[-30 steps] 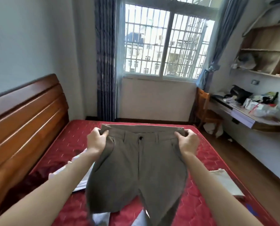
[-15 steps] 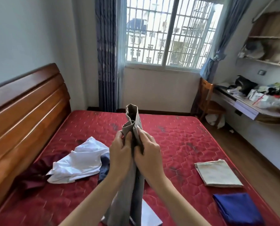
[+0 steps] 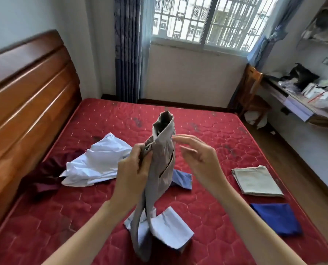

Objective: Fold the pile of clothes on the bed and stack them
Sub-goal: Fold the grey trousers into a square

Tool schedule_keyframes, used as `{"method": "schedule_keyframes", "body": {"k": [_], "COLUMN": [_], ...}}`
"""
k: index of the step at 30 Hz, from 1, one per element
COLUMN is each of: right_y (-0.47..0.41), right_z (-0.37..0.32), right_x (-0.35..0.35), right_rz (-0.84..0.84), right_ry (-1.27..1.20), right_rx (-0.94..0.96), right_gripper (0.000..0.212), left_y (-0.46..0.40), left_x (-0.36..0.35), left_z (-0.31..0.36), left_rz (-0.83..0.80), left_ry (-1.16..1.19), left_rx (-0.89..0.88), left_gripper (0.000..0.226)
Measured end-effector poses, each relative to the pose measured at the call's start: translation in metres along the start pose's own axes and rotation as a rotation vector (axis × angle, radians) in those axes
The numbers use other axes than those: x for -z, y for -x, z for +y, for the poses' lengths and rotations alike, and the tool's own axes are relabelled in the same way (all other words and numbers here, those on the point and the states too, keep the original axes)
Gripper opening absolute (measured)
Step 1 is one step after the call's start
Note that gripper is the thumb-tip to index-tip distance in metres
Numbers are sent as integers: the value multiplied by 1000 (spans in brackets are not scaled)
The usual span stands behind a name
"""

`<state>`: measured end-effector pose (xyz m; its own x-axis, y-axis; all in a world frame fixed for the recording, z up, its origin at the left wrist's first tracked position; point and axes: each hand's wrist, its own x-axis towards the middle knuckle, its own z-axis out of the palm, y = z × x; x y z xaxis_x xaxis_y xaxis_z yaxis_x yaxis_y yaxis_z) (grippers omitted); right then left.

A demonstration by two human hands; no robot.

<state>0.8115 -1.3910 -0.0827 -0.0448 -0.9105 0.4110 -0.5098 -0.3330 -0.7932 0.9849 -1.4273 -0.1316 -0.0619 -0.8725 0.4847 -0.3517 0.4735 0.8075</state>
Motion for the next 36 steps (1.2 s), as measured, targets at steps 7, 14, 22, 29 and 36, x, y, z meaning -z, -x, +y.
{"method": "schedule_keyframes", "body": {"k": [7,14,22,29,36], "right_y": [-41,-29,-3,18,30], "right_z": [24,59,79,98,98], "right_x": [-5,-15,-26,-47,-57], "right_rz": [-285,-602,-741,-606,-393], "right_ry": [405,452,703,946,859], "right_rx": [266,-31,-44,57,83], "right_gripper": [20,27,53,36,10], "left_y": [29,35,46,55,60], "left_x": [11,22,26,21,25], "left_z": [-45,-85,-92,-83,-84], "left_rz": [-168,-344,-389,-335,-258], "left_ry": [-63,-46,-44,-31,-89], "left_rx": [-239,-367,-264,-196,-100], "left_gripper": [13,23,22,22,21]}}
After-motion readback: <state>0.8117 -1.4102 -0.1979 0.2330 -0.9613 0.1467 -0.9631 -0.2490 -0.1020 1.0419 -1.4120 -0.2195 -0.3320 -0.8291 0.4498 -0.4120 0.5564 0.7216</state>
